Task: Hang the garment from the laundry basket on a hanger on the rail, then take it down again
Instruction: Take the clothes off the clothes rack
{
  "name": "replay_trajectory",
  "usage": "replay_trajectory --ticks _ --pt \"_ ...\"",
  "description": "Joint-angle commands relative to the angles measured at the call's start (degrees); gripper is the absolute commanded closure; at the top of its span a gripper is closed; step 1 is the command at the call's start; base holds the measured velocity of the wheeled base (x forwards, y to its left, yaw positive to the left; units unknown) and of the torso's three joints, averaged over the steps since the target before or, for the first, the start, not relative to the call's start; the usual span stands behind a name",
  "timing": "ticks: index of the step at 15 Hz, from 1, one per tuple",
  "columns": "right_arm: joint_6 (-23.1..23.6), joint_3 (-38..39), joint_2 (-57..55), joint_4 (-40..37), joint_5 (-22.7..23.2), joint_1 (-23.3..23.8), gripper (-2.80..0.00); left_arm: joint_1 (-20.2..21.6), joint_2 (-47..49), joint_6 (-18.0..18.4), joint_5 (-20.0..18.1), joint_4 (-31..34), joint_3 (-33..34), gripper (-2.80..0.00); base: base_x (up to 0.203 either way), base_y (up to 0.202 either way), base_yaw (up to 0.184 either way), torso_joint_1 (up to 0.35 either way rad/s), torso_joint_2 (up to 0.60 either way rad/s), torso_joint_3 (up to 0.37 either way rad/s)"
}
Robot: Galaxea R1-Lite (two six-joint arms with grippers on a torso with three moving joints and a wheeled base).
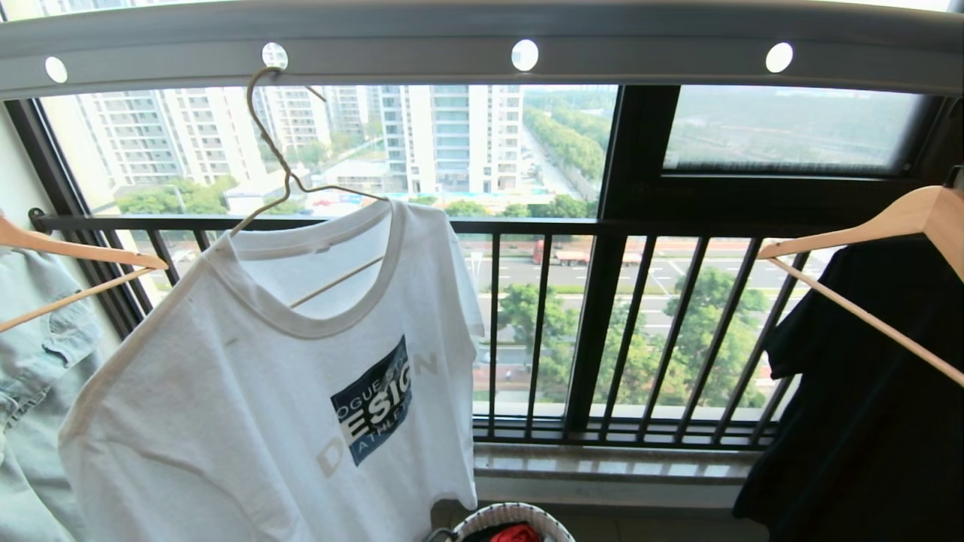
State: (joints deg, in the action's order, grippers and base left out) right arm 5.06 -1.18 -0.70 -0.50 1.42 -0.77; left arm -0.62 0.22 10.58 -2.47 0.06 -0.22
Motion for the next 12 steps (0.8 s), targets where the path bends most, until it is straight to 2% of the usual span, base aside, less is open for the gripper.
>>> replay_trajectory --ticks 1,4,6,12 --pt "0.1 1.2 0.7 0.0 0.0 0.0 0.0 0.0 -0.1 -1.2 -0.1 0.9 0.1 0.0 0.0 0.0 0.0 0.0 0.0 0.0" --pt "-3.0 1.2 0.7 0.1 -0.3 0.0 0.0 0.0 -0.1 -5.8 0.1 0.9 0.2 0.0 0.0 0.0 0.0 0.0 0.0 0.0" --pt "-3.1 1.2 0.7 0.1 -0.3 0.0 0.0 0.0 -0.1 -8.3 0.9 0.8 0.2 0.0 0.0 0.0 0.0 0.0 0.0 0.0" --pt "-3.1 1.2 0.7 0.1 -0.3 0.0 0.0 0.0 -0.1 -9.4 1.9 0.8 0.2 0.0 0.0 0.0 0.0 0.0 0.0 0.0"
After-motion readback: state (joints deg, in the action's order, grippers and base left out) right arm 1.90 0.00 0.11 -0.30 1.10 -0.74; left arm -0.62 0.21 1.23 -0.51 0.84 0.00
